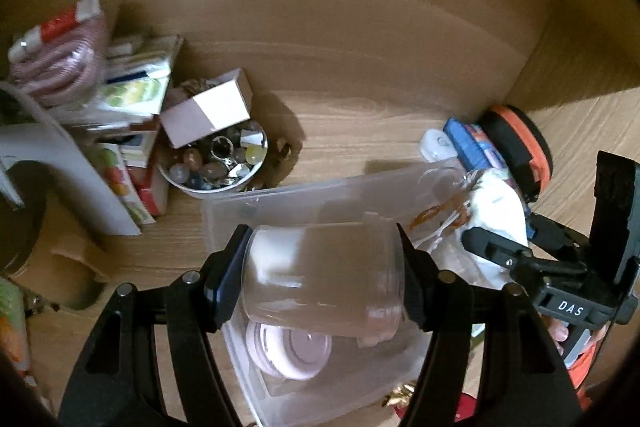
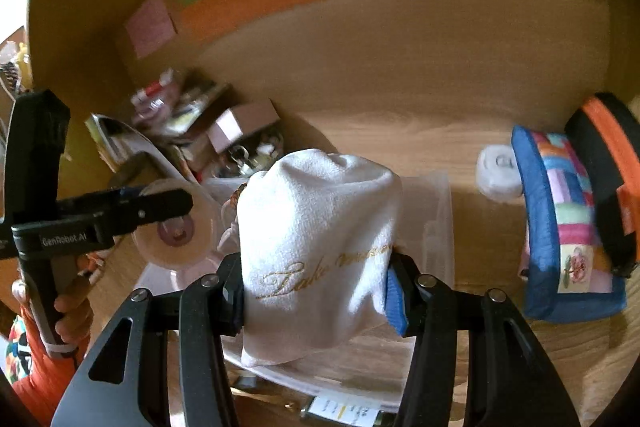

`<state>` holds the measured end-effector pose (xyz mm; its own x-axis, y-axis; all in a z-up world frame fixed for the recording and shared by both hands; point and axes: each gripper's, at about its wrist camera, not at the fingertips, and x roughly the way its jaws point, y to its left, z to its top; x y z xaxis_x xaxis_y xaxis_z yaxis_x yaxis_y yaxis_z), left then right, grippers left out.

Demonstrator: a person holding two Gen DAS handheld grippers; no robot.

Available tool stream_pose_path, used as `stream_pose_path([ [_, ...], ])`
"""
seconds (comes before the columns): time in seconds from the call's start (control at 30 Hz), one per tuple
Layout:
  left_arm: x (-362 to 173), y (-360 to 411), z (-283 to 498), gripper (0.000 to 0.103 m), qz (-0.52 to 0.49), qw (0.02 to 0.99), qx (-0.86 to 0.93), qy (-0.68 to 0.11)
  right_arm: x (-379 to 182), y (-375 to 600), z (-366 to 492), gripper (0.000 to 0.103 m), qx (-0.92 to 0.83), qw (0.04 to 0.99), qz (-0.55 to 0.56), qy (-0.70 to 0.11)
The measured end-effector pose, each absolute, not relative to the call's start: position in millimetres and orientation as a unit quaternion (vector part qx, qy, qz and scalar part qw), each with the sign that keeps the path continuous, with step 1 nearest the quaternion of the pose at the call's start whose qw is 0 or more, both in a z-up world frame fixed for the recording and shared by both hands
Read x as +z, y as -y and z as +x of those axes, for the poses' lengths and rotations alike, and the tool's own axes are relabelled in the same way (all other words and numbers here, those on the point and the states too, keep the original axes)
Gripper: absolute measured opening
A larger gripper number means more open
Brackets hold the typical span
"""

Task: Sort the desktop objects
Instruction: 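Carry the white jar with the left tool over the bin while the right tool carries the cloth bag, then open the left tool to drop the white jar in the bin while the right tool releases the bag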

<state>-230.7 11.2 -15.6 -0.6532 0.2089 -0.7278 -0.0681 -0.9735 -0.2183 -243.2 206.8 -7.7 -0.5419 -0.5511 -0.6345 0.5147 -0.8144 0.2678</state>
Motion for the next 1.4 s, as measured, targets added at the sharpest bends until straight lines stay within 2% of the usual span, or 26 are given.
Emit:
stream_pose_path([
  [0.5, -43.7, -40.1, -249.6, 0.066, -0.433, 0.062, 0.899, 0.019, -37.9, -199.7, -257.4, 0.049, -0.877, 0.274, 0.394, -0.028],
  [0.87, -49.9, -44.4, -250.2, 0.066, -0.442, 0.063, 0.895, 0.007, -42.2, -185.2, -249.8, 0.051, -0.881, 0.258, 0.388, -0.081],
  [1.13, -52.2, -38.4, -252.9, 0.066, -0.456, 0.072, 0.887, 0.023, -46.6, -174.1, -245.6, 0.058, -0.881, 0.243, 0.387, -0.121],
  [1.4, -47.4, -35.2, -248.5, 0.072, -0.436, 0.054, 0.898, 0.016, -41.9, -177.4, -244.9, 0.075, -0.879, 0.255, 0.387, -0.11],
])
